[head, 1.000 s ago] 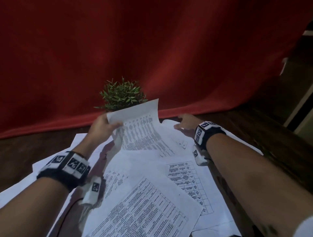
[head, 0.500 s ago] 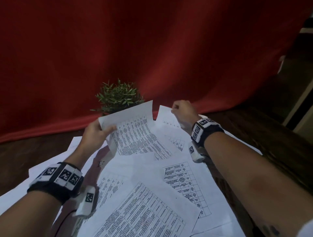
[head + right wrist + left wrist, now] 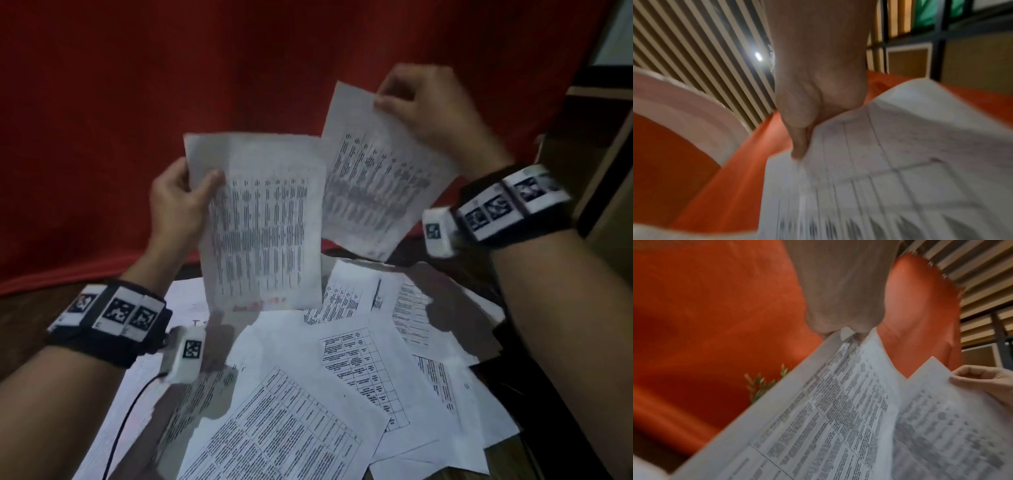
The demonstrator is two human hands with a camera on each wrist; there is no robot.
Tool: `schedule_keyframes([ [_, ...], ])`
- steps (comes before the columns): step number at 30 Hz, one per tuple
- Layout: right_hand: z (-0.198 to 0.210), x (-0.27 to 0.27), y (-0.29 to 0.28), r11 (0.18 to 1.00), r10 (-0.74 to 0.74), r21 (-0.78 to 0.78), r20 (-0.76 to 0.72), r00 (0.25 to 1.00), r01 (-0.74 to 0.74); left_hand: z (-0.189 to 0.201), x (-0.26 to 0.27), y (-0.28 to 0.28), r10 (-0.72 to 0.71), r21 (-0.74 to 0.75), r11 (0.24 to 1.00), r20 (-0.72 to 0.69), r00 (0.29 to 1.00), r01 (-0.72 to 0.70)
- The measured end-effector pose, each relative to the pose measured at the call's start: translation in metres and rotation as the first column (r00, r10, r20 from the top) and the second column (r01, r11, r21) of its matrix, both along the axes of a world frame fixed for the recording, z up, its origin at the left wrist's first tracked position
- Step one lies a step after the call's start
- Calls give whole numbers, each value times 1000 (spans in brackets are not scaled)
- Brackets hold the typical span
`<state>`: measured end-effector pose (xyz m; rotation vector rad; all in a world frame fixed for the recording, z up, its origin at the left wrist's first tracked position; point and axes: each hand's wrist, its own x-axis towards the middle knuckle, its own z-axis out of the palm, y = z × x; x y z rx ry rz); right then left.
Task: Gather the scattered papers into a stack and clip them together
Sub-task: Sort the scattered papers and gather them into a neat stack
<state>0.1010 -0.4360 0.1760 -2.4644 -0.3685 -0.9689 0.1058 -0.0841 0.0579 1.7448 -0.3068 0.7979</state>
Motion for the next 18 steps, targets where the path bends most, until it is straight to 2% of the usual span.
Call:
schedule_keyframes([
  [3, 51, -62, -2, 978, -46, -208, -111, 993, 22, 35, -1, 2, 206, -85, 976, 80, 975, -199],
  [6, 75, -96, -2, 965, -14, -259, -170, 985, -31, 59, -8, 3, 337, -159, 934, 102, 936, -319],
  [8, 77, -98, 15, 951, 20, -302, -147, 989, -64, 68, -15, -9, 237, -132, 966, 104, 966, -223],
  [10, 73, -92, 40, 909, 86, -401, -85, 993, -113, 73, -23, -27, -8, -31, 999, 104, 995, 12],
  [12, 64, -80, 58, 886, 169, -421, -98, 981, -195, 78, -35, -43, -232, 75, 971, 59, 971, 227],
  [13, 58, -74, 64, 889, 184, -399, -142, 973, -226, 80, -39, -49, -293, 107, 951, 31, 955, 289],
  [16, 37, -60, 73, 911, 233, -275, -269, 935, -306, 80, -47, -55, -354, 69, 932, -34, 935, 355],
  [18, 26, -54, 72, 929, 277, -176, -257, 926, -327, 76, -49, -52, -370, 25, 928, -55, 927, 372],
])
